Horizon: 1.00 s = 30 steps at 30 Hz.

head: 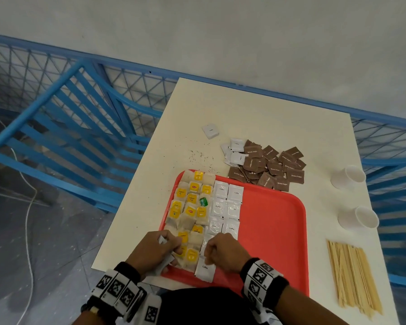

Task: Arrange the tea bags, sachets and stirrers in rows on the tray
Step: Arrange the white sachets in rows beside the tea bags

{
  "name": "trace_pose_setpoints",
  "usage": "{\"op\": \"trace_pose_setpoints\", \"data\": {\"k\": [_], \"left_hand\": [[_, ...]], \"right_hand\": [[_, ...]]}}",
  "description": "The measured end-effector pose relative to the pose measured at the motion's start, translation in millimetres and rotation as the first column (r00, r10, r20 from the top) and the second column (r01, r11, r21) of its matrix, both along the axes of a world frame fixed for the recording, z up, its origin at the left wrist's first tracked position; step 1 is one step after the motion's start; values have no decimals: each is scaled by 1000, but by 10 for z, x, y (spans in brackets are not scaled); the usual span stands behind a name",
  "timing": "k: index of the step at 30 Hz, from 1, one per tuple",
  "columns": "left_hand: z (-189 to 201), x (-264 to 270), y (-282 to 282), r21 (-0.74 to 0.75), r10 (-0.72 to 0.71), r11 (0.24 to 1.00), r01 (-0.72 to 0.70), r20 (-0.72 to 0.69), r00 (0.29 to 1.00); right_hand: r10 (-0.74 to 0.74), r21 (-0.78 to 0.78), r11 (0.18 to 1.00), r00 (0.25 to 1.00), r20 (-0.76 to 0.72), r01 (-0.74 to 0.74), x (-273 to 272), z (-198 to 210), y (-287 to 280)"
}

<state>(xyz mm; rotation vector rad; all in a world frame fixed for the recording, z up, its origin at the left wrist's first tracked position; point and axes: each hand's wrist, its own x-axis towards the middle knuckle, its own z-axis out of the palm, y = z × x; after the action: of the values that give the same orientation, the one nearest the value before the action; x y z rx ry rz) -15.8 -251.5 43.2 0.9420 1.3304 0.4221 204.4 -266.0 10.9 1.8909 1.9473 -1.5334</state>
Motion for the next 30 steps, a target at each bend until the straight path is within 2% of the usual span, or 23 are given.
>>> {"op": "trace_pose_setpoints", "data": {"k": [9, 11, 14, 16, 18, 20, 22, 25, 27, 30], "left_hand": [[17, 59, 49, -64, 15, 998, -9, 93, 996], [16, 85, 74, -85, 42, 996, -31, 129, 991], [39, 139, 118, -232, 151, 968, -98, 223, 963], [73, 153, 139, -369, 237, 924, -102, 342, 909], [107, 162, 163, -446, 268, 893, -52, 436, 859], [89, 192, 191, -427, 250, 904, -16, 500, 829], [91, 270, 217, -370, 222, 929, -10, 535, 815], [113, 445, 253, -291, 208, 956, -35, 589, 781], [101, 548, 273, -296, 251, 952, -80, 601, 759], [96, 632, 281, -201, 208, 973, -117, 532, 821]], "right_hand": [[-23, 47, 999, 984, 175, 15, -29, -92, 7], [-26, 68, 998, 987, 157, 16, -11, -83, 11], [-27, 83, 996, 994, 104, 19, 22, -30, 15], [-85, 121, 989, 996, 20, 82, 61, 50, 40], [-167, 225, 957, 983, -79, 181, 94, 201, 94], [-259, 277, 910, 946, -196, 307, 122, 384, 146], [-310, 225, 899, 908, -281, 376, 134, 543, 166], [-344, 159, 904, 895, -284, 398, 147, 639, 147], [-393, 152, 881, 871, -295, 449, 161, 649, 142], [-479, 96, 829, 788, -386, 551, 221, 664, 156]]}}
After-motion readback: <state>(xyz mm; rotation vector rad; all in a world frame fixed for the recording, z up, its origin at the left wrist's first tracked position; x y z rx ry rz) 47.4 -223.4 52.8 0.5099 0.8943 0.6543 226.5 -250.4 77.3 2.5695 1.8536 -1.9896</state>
